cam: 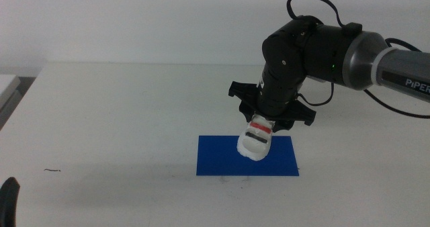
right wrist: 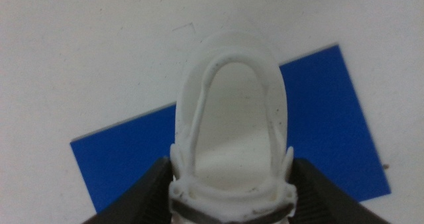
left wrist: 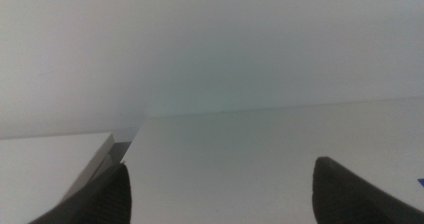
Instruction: Use one arm to grab the shoe from the table and place it on the mat.
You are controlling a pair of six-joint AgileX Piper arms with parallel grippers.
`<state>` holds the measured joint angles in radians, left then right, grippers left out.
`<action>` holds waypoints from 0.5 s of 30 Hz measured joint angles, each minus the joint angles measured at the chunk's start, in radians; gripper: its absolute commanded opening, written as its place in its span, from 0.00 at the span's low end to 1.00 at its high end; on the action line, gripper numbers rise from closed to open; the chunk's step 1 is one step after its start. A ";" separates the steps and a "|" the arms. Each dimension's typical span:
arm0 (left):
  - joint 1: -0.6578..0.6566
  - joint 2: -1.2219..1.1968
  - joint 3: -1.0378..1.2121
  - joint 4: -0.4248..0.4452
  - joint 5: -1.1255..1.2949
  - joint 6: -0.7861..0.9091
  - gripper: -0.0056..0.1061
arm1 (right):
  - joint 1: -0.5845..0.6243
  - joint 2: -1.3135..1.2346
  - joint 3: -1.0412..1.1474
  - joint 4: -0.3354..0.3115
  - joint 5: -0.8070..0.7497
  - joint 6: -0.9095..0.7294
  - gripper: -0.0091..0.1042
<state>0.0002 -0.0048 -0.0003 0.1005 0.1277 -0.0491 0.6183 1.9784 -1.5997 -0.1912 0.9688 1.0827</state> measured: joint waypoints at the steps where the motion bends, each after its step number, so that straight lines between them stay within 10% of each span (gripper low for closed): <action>1: 0.000 0.000 0.000 0.000 0.000 0.000 0.89 | 0.000 0.000 0.000 0.005 0.000 0.000 0.16; 15: 0.000 0.000 0.000 0.000 0.000 0.000 0.89 | 0.031 0.009 -0.008 -0.035 0.029 0.328 0.16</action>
<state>0.0002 -0.0048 -0.0003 0.1005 0.1277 -0.0491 0.6493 1.9879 -1.6081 -0.2260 0.9982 1.4111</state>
